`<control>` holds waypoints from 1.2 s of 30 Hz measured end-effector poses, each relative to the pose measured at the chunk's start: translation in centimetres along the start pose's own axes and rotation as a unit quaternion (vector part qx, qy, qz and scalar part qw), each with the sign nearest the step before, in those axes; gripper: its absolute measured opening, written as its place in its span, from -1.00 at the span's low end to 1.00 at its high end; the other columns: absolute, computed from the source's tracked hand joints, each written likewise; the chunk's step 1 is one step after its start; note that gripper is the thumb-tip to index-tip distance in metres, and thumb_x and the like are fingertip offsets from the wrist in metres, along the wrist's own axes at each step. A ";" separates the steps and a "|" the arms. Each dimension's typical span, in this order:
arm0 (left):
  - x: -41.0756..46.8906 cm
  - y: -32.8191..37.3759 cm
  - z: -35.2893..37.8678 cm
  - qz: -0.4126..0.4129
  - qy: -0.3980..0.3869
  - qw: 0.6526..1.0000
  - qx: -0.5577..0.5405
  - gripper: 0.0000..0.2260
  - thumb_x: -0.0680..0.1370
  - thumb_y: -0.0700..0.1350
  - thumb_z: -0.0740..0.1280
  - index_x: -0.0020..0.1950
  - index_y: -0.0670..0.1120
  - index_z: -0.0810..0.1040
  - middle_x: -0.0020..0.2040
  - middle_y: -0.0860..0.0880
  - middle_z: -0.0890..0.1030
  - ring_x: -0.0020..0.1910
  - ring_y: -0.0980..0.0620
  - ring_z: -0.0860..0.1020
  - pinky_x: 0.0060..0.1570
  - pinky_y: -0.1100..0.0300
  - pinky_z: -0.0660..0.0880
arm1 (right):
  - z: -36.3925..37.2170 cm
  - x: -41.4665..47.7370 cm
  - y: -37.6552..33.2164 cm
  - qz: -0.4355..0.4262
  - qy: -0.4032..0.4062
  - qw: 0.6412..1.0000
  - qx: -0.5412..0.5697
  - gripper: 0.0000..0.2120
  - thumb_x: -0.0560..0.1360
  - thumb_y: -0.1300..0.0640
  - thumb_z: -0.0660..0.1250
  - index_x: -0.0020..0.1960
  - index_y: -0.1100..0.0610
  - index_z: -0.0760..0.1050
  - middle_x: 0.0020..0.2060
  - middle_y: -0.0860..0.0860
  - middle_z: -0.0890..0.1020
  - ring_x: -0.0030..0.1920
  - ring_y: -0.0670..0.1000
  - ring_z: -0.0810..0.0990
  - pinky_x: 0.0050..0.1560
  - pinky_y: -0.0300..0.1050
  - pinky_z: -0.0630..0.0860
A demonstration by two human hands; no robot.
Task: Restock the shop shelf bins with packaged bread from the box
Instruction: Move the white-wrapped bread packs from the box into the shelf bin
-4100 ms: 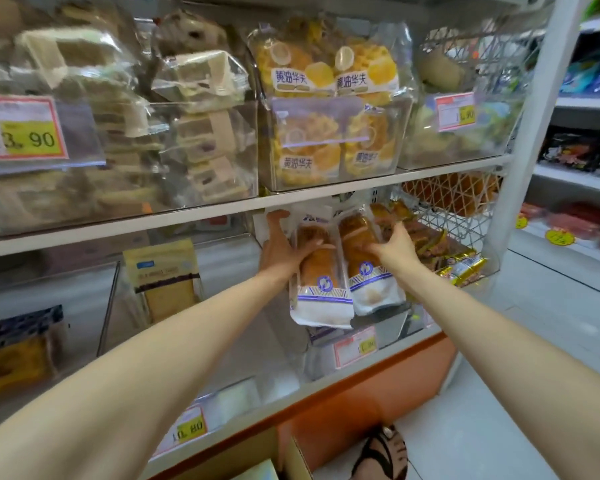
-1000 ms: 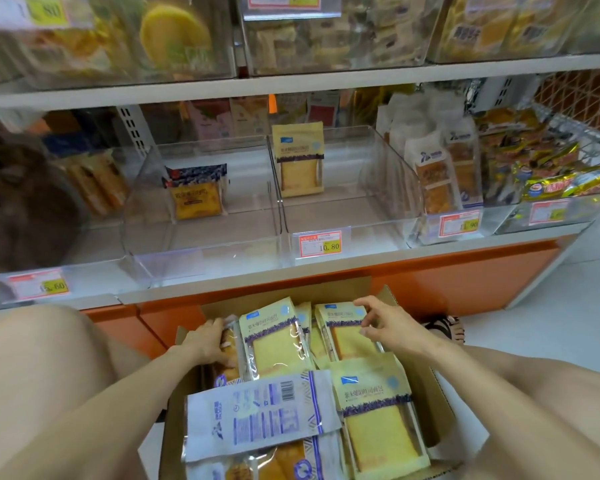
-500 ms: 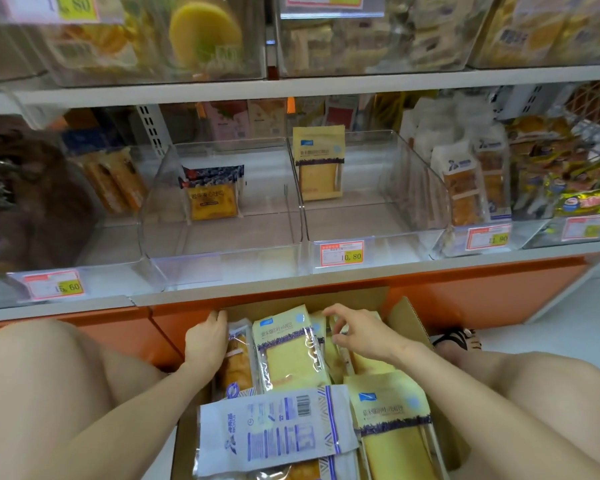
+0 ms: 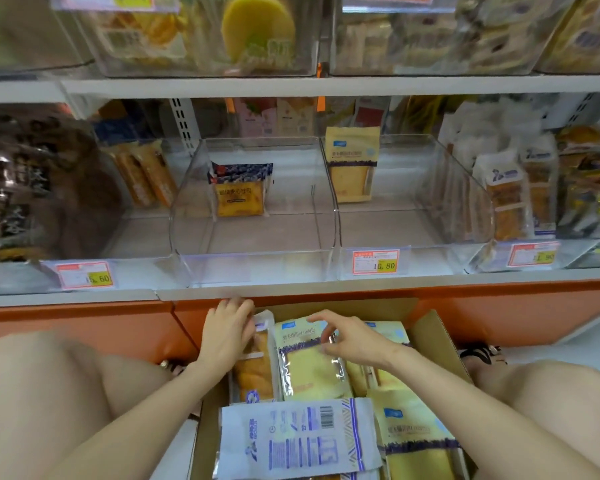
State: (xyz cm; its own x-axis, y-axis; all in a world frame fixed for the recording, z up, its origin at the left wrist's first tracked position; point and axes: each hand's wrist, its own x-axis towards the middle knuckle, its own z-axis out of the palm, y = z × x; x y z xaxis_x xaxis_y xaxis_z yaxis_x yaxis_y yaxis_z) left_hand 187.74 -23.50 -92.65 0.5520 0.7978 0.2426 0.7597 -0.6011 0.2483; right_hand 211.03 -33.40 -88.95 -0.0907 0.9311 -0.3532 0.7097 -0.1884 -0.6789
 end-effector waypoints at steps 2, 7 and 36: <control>-0.7 0.5 -1.5 -0.033 -0.014 0.994 -0.099 -0.67 0.48 0.13 0.04 -0.07 -0.06 0.47 -0.22 0.01 0.59 -0.25 0.01 0.55 -0.25 0.07 0.49 | 0.8 0.6 -1.1 -0.027 -0.010 0.996 0.081 -0.52 0.50 0.16 0.37 0.32 -0.18 0.33 0.13 -0.05 0.50 -0.06 -0.16 0.52 -0.07 -0.35 0.46; -2.1 0.5 -5.1 -0.071 -0.003 0.957 -0.282 -0.96 0.57 -0.18 0.27 -0.07 -0.11 0.42 -0.23 0.01 0.59 -0.27 0.05 0.57 -0.22 -0.02 0.54 | 4.6 1.6 -3.9 -0.101 -0.041 0.976 0.191 -0.61 0.45 0.19 0.43 0.12 -0.22 0.45 0.36 -0.09 0.31 0.36 -0.04 0.31 0.34 -0.11 0.35; -7.9 7.8 -2.8 0.043 -0.384 0.918 -0.086 -0.20 0.33 0.20 0.47 0.42 0.01 0.14 0.37 0.02 0.32 0.33 0.05 0.31 0.35 0.04 0.24 | -2.9 -7.7 -0.5 -0.130 0.147 0.975 0.104 -0.48 0.45 0.37 0.30 0.10 -0.26 0.48 0.11 0.04 0.51 0.16 0.02 0.48 0.14 0.11 0.50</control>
State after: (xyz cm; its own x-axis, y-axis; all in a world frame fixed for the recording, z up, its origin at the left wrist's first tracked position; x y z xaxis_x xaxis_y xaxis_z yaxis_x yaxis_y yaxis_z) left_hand 188.34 -34.61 -89.96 0.7378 0.5054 -0.4474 0.6723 -0.6098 0.4198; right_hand 213.40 -39.62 -84.06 -0.0230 0.9993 0.0281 0.5289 0.0360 -0.8479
